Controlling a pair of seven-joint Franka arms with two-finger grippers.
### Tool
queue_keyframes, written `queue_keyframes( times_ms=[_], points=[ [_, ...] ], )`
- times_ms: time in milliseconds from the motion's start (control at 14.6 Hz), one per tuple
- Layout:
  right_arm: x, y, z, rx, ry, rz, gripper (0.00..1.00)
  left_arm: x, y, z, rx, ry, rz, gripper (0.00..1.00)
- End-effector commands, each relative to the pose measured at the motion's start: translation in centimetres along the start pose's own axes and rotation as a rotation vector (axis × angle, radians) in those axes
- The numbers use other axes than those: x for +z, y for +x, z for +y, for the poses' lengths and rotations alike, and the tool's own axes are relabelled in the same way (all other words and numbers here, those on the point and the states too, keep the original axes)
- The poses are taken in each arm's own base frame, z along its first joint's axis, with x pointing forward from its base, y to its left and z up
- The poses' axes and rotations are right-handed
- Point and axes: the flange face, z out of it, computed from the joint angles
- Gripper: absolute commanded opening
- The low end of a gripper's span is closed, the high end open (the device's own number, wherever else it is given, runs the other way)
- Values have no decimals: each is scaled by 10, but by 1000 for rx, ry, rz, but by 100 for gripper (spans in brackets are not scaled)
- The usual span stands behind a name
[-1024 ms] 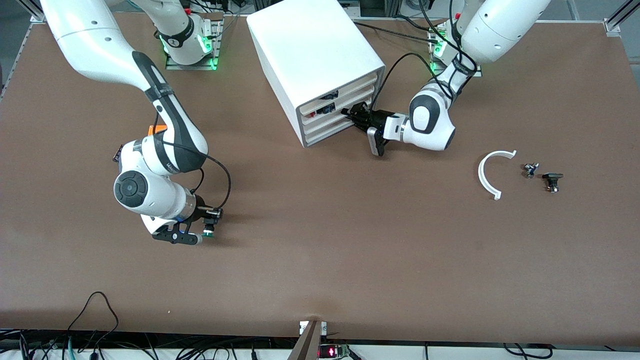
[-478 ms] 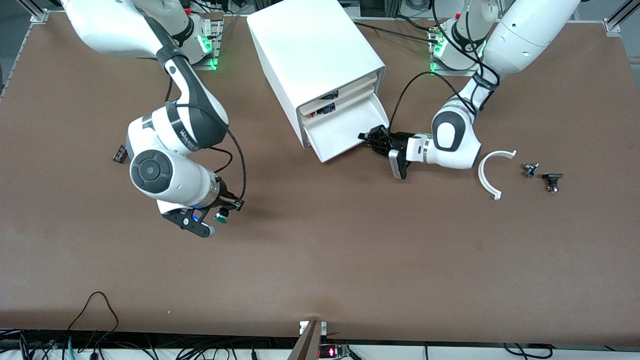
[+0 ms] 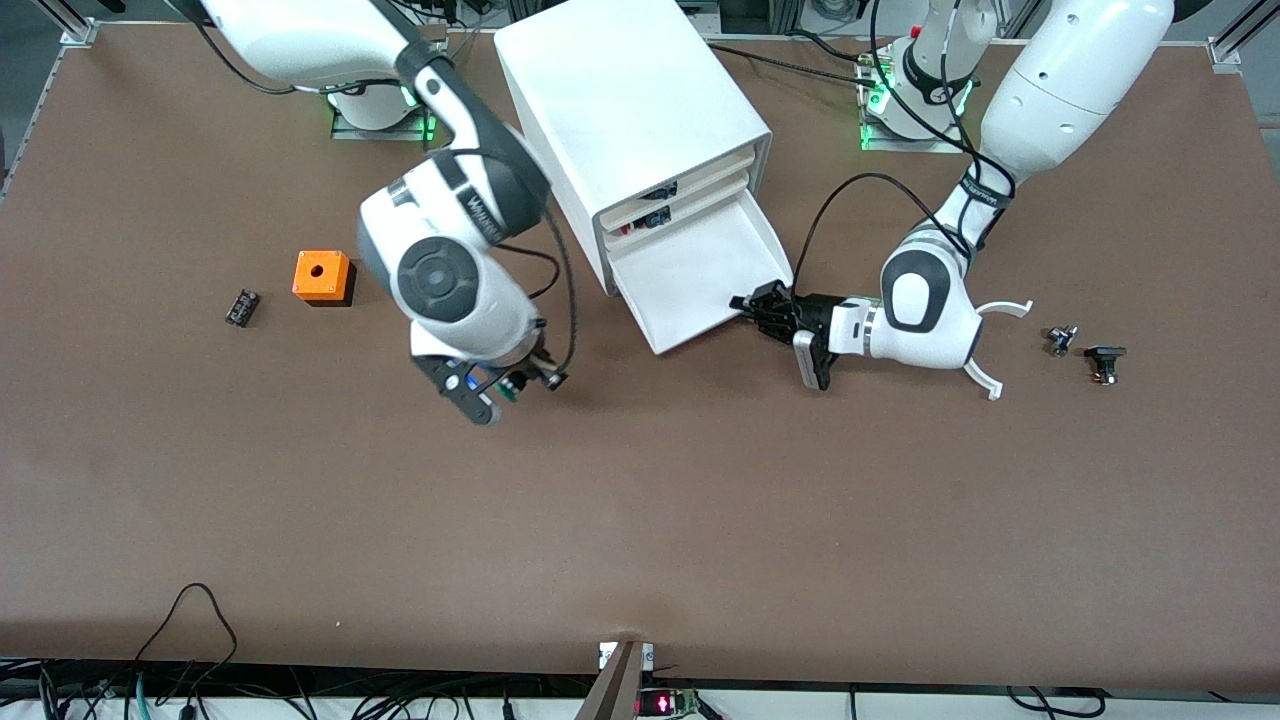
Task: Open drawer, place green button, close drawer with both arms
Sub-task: 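Carry the button into the drawer with the right gripper while the left gripper withdraws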
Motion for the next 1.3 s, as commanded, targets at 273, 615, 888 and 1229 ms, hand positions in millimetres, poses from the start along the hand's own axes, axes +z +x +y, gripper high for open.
queue_keyframes(
  times_ms=[273,615,888,1229],
  points=[
    [-16,-101,-29,275,133,23,0,-18,12,-15,10,81,3,100],
    [19,-160,-55,413,271,11,0,-37,25,16,-110,104,-60,100],
    [70,-200,-66,467,325,33,0,-71,55,64,-230,213,-189,100],
    [109,-226,-68,490,339,62,0,-145,104,128,-359,483,-327,100]
  ],
)
